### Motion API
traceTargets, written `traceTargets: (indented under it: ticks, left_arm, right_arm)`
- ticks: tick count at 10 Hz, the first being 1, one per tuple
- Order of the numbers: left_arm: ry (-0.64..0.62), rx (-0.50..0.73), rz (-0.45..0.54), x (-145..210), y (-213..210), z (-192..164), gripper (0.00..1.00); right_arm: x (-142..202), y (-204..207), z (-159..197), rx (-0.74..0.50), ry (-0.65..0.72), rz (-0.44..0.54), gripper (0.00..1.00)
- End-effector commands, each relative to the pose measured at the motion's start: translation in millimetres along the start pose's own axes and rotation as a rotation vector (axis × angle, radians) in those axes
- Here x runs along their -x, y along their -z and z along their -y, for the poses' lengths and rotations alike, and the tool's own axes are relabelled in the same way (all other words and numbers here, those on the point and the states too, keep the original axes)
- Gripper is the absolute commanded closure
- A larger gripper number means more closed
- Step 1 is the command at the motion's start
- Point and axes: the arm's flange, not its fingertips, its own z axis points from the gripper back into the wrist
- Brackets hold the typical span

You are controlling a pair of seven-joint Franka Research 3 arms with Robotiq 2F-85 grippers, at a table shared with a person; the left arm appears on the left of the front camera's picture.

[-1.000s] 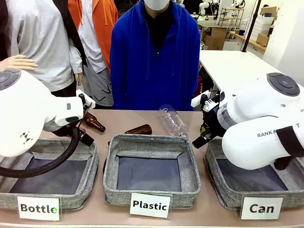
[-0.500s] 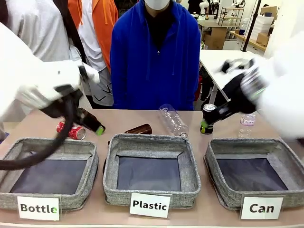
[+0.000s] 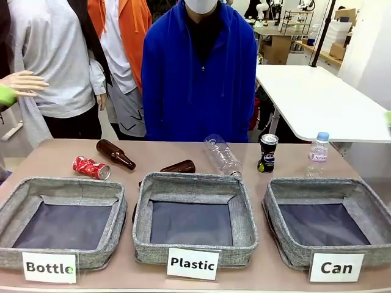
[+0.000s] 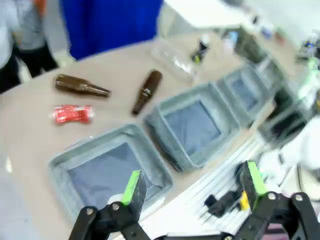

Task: Sort the can waste into the basket.
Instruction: Pick up the can waste from the table and place it in the right Fabric basket.

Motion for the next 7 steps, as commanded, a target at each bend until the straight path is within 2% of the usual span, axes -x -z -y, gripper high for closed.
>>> traceTargets:
  ticks: [1, 2, 3, 4, 5, 6, 7]
  left_arm:
    - [-0.284, 0.006, 0.216, 116.0, -7.8, -97.8, 0.00]
    - [-0.387, 0.053, 0.261, 129.5, -20.5, -138.1, 0.00]
    - [-0.506, 0.137, 0.324, 138.1, -5.1, -155.4, 0.00]
    - [-0.618, 0.212, 0.334, 143.8, 22.0, -167.3, 0.00]
    - [-0.665, 0.237, 0.318, 139.4, 37.6, -171.9, 0.00]
    - [-0.652, 0.253, 0.298, 130.9, 55.7, -169.3, 0.00]
    - [-0.650, 0.174, 0.311, 110.4, -76.8, -213.3, 0.00]
  right_arm:
    - [71.0, -0.2, 78.6, -0.071, 0.176, 0.135, 0.00]
    - [80.5, -8.1, 102.5, -0.115, 0.249, 0.196, 0.00]
    - [86.8, -9.4, 120.3, -0.135, 0.317, 0.237, 0.00]
    - [90.0, -9.1, 132.3, -0.149, 0.357, 0.257, 0.00]
    - [90.1, -8.7, 135.3, -0.161, 0.380, 0.304, 0.00]
    - [70.8, -60.7, 145.0, -0.109, 0.358, 0.234, 0.00]
    - [70.8, -60.7, 145.0, -0.109, 0.358, 0.234, 0.00]
